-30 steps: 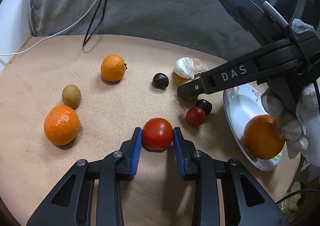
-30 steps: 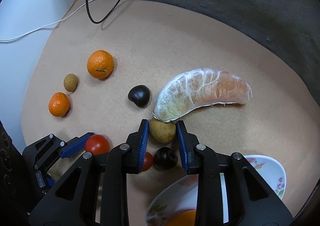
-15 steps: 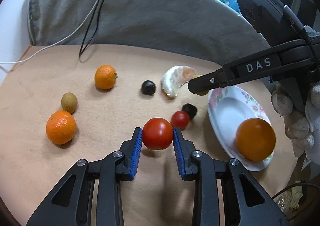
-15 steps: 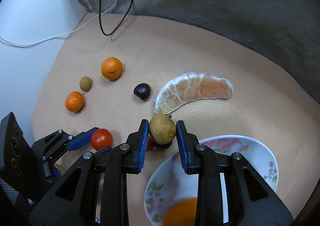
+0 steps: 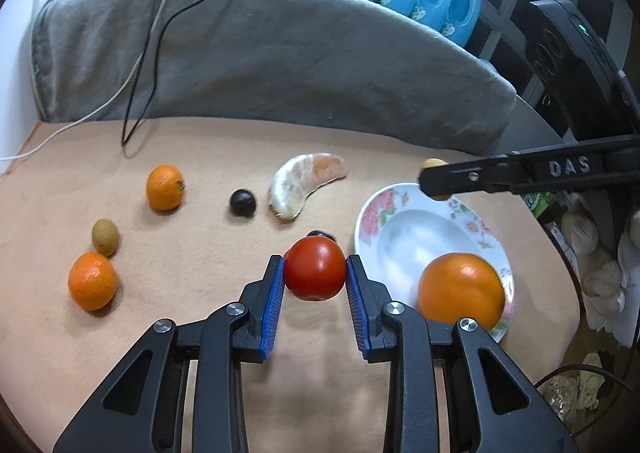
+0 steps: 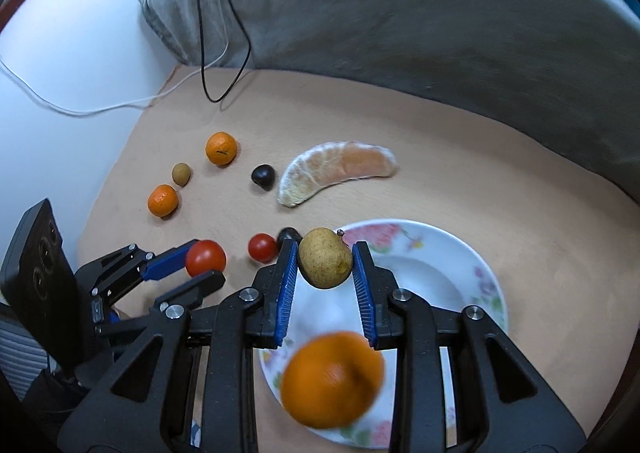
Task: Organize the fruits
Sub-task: 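Carry both fruits onto the plate and open both tools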
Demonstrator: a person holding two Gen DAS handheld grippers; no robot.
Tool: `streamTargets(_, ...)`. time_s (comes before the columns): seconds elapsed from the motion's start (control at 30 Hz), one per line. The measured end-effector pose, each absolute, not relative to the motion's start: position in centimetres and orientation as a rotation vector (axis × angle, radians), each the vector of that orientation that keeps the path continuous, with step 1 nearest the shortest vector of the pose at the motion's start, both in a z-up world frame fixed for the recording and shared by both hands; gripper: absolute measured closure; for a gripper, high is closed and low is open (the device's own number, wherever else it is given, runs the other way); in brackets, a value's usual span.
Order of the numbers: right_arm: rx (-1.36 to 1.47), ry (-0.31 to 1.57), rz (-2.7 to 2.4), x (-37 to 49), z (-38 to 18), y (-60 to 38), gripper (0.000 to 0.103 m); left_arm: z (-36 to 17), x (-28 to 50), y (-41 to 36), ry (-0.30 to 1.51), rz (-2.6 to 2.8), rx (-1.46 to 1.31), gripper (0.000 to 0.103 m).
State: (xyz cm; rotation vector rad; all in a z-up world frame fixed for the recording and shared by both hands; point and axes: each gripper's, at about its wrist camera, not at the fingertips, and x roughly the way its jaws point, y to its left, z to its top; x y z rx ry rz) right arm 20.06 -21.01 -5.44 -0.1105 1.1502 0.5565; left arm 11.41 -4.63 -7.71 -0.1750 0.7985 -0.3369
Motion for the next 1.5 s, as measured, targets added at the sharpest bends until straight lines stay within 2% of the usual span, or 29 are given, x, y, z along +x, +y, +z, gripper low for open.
streamTargets(0.53,-0.046,1.034,0.474,16.1,-4.0,-28.0,0.074,-6.6,13.2,-7.9,0.775,-0.404,-0.153,0.074)
streamTargets(1.33,-0.055,0.997,0.471,12.6,-5.8,-30.2,0.073,-5.7,13.2,-11.2,0.782,-0.462,-0.124,0.073)
streamTargets(1.37,-0.055,0.996,0.472,12.5,-5.8,-30.2,0.072,-5.6,13.2,-11.3,0.781,-0.464,-0.123,0.073)
streamTargets(1.43,-0.056,0.989,0.476,12.4,-5.7,-30.1,0.055,-5.6,13.2,-11.4,0.781,-0.467,-0.120,0.073)
streamTargets(1.47,-0.060,0.982,0.474,12.3,-5.7,-30.1,0.042,-5.5,13.1,-11.4,0.780,-0.467,-0.120,0.068)
streamTargets(1.5,-0.063,0.972,0.473,12.3,-5.6,-30.1,0.038,-5.5,13.1,-11.4,0.777,-0.466,-0.123,0.060)
